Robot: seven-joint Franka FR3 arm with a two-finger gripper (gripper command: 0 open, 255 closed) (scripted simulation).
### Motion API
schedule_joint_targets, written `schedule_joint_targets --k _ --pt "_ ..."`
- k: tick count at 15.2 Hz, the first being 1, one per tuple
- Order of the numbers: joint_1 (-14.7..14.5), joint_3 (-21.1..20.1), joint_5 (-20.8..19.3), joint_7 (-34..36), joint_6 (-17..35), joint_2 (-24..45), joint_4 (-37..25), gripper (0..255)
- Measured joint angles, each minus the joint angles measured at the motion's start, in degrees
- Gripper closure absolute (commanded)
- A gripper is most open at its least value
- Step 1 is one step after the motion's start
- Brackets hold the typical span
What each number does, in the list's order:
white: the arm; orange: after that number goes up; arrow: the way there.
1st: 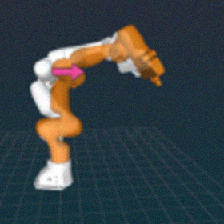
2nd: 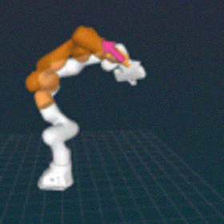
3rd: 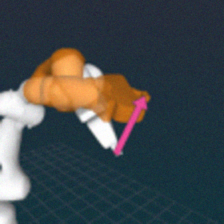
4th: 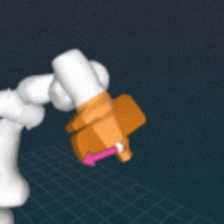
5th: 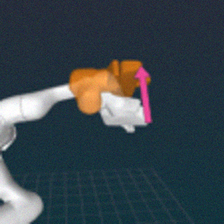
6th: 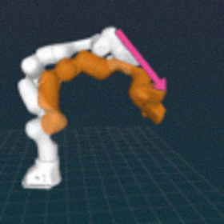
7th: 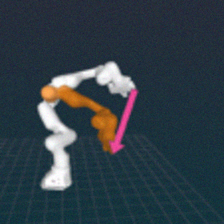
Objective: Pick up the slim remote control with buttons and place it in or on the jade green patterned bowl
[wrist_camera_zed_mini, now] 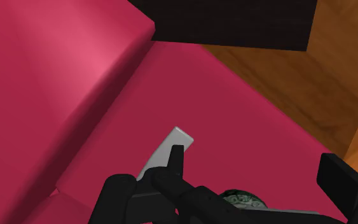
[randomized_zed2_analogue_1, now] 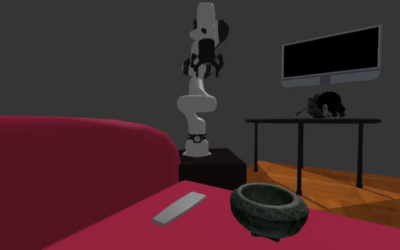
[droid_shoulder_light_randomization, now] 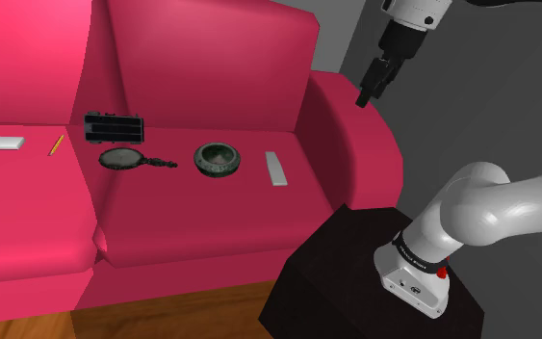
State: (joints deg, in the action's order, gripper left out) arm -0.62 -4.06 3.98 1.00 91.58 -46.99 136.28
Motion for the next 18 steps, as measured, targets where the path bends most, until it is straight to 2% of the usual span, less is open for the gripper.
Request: schedule_joint_targets --k 2,5,12,18 --pt "0.13 -0.19 0.09 0.38 0.92 0.53 0.45 0" --pt "0.98 -0.64 0.19 1.91 5.27 2.73 2.74 0" --pt "3.36 -2.25 0.34 6.48 19.88 13.2 7.24 0" --pt "5.61 -3.34 -0.4 10.8 31.52 25.09 7.27 0"
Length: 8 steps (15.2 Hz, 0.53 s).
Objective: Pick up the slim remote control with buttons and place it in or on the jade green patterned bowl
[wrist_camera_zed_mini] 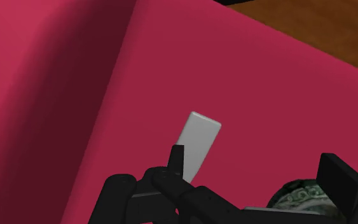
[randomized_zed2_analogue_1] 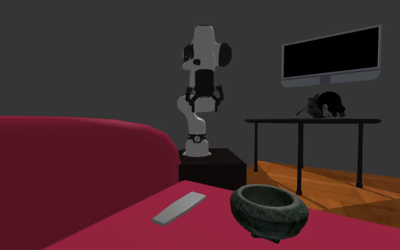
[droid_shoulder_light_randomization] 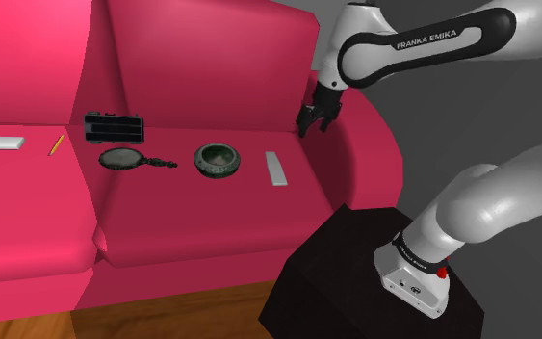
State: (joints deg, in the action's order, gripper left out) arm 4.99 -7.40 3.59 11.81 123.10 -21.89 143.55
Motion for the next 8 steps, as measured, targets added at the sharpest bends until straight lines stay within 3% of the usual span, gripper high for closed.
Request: schedule_joint_targets --k 8 --pt "2.71 -0.37 -2.73 6.59 13.37 17.23 -3.39 0"
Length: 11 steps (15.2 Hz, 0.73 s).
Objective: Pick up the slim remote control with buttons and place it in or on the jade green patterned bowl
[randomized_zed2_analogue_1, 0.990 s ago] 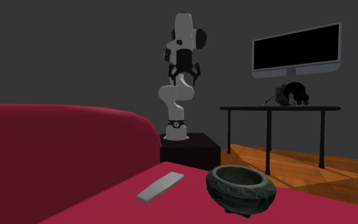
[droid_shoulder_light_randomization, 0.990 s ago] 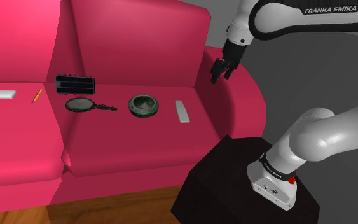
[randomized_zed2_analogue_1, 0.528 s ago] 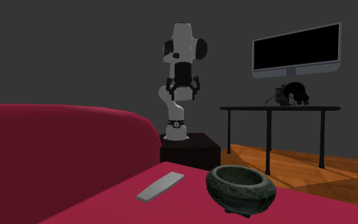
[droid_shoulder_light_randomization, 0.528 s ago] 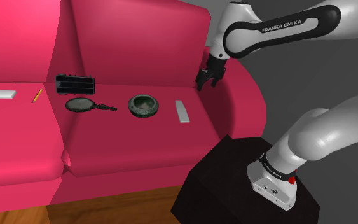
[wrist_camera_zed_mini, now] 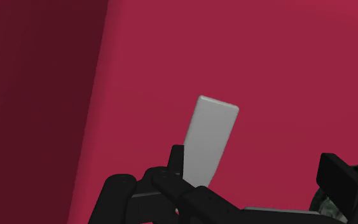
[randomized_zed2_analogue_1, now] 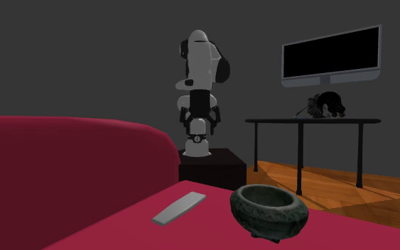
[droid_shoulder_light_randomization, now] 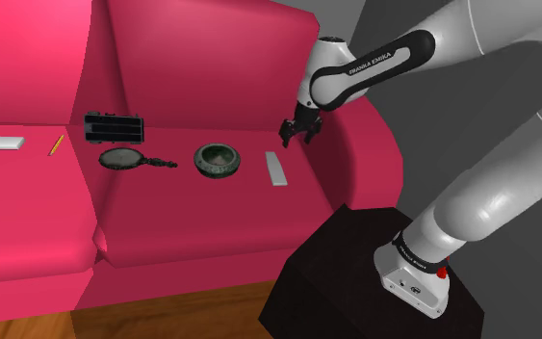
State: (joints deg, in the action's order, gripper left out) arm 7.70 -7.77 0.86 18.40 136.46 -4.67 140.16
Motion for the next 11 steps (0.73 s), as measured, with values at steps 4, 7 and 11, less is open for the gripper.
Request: schedule_joint_targets --k 4,7,11 --pt "0.95 0.81 -2.06 3.37 4.7 9.53 -4.52 0" --pt "0.96 1.63 -3.43 6.25 8.16 16.47 -7.8 0" --pt "1.0 3.24 -4.55 9.06 11.84 25.21 -12.63 0"
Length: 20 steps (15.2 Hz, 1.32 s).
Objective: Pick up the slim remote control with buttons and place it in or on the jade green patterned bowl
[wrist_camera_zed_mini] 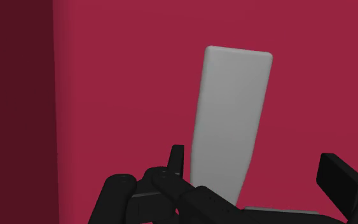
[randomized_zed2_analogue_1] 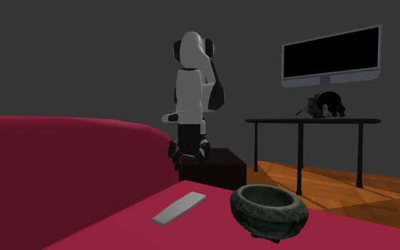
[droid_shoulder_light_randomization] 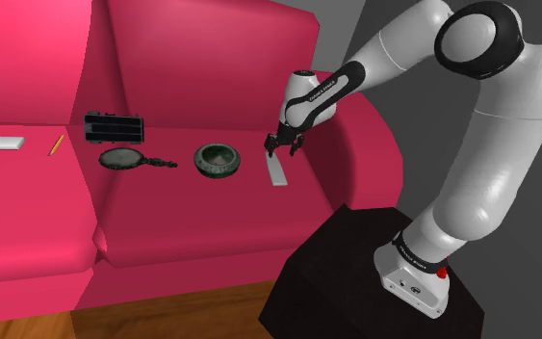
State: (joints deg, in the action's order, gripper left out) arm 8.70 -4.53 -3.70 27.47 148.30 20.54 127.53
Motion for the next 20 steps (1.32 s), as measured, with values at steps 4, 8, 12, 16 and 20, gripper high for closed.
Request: schedule_joint_targets --k 4,8,12,16,20 --pt "0.05 1.61 -0.22 2.13 2.47 9.08 -6.36 0" --pt "0.06 2.22 -0.21 2.83 4.07 13.23 -8.84 0" --pt "-0.21 2.48 -0.41 3.15 6.09 16.37 -9.96 0" --pt "-0.22 2.55 -0.46 3.15 6.67 17.43 -10.46 0" --pt "-0.23 2.55 -0.47 3.15 6.68 17.52 -10.54 255"
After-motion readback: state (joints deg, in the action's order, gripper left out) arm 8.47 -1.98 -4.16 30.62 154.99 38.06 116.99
